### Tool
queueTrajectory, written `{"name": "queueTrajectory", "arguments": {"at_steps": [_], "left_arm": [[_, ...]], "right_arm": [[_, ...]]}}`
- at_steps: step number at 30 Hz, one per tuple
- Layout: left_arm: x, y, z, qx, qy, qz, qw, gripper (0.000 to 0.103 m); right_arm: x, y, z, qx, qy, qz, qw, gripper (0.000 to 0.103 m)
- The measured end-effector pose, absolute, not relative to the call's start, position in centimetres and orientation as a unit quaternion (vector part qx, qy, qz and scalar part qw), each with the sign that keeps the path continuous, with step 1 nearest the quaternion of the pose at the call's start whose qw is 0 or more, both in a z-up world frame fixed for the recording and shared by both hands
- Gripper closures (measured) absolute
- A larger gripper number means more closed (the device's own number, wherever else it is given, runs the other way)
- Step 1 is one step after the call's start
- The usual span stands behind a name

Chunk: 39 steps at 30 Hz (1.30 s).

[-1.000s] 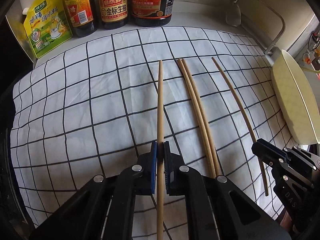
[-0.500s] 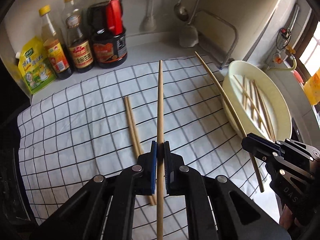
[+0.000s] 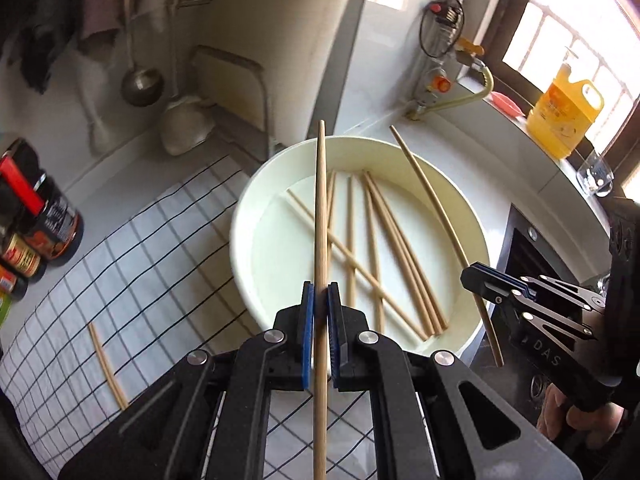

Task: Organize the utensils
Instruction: 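Carry the chopstick in the right gripper over the basin while the left gripper carries its own, then open the right gripper over the basin while the left gripper opens to drop its chopstick, then move both open grippers back over the remaining chopsticks on the cloth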

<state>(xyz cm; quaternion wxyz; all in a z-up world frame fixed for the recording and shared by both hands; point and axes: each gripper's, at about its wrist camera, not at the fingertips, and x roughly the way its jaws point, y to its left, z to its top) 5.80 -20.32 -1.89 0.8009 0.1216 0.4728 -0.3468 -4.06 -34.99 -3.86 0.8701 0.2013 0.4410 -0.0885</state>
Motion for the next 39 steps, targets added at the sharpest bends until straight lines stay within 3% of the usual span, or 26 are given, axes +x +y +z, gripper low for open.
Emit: {"name": "queueTrajectory", "arguments": {"at_steps": [10, 25, 26, 28, 29, 30, 32, 35, 39], "left_arm": [[9.5, -27.8, -5.6, 0.207, 0.477, -0.379, 0.766, 0.096], [12.1, -28.6, -9.4, 0.217, 0.511, -0.365, 0.747, 0.095], [12.2, -28.5, -9.3, 0.217, 0.512, -0.362, 0.749, 0.095], [12.3, -28.2, -9.0, 0.215, 0.511, -0.356, 0.752, 0.087], [12.2, -28.0, -8.8, 0.214, 0.51, -0.354, 0.755, 0.074], [12.2, -27.7, -8.6, 0.213, 0.508, -0.349, 0.758, 0.055], [12.0, -26.9, -8.0, 0.208, 0.498, -0.344, 0.768, 0.035], [11.4, -26.0, -7.2, 0.208, 0.49, -0.339, 0.775, 0.035], [10.5, -24.5, -6.4, 0.201, 0.486, -0.326, 0.785, 0.025]], "right_arm": [[-1.3, -37.7, -7.2, 0.238, 0.45, -0.117, 0.853, 0.096], [1.0, -37.7, -10.5, 0.233, 0.502, -0.125, 0.824, 0.096], [0.9, -37.8, -10.4, 0.235, 0.501, -0.125, 0.823, 0.091], [0.7, -37.8, -10.1, 0.233, 0.496, -0.129, 0.826, 0.078], [0.5, -37.8, -9.9, 0.231, 0.492, -0.131, 0.829, 0.075], [0.4, -37.8, -9.7, 0.229, 0.49, -0.132, 0.83, 0.073], [0.2, -37.7, -9.4, 0.227, 0.489, -0.133, 0.832, 0.07], [-0.2, -37.5, -9.2, 0.227, 0.488, -0.133, 0.832, 0.067], [-1.0, -36.8, -8.6, 0.226, 0.483, -0.129, 0.836, 0.062]]}}
